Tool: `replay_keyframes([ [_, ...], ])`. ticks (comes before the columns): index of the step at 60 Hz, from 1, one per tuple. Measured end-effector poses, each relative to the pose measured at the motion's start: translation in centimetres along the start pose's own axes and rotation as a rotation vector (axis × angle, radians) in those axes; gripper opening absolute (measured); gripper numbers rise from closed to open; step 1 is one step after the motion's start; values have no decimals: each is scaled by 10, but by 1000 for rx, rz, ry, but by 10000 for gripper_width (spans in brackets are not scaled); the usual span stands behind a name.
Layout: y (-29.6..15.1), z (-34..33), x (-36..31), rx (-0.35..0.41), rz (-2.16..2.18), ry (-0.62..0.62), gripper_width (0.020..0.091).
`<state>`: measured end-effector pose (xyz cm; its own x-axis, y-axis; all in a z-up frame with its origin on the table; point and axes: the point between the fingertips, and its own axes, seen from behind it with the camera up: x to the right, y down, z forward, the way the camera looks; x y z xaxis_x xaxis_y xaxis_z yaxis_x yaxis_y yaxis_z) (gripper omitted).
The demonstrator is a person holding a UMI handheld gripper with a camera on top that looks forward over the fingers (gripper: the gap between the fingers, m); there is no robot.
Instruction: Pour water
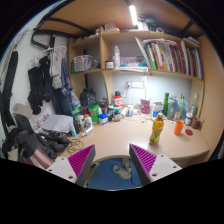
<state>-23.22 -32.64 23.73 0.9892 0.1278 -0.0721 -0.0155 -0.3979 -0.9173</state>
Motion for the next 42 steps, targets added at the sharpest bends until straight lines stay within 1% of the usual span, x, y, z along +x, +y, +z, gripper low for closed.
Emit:
replay_keyframes([
  [7,4,-4,-13,-3,26,-5,764],
  [8,5,-1,-5,-3,24,-4,766],
  [9,6,-3,-18,-4,26,1,766],
  [12,9,-2,-23,-3,20,7,765],
  [22,19,5,-10,12,10,28,768],
  [32,25,30,49,57,39,103,770],
  [42,23,95,136,123,13,193,772],
])
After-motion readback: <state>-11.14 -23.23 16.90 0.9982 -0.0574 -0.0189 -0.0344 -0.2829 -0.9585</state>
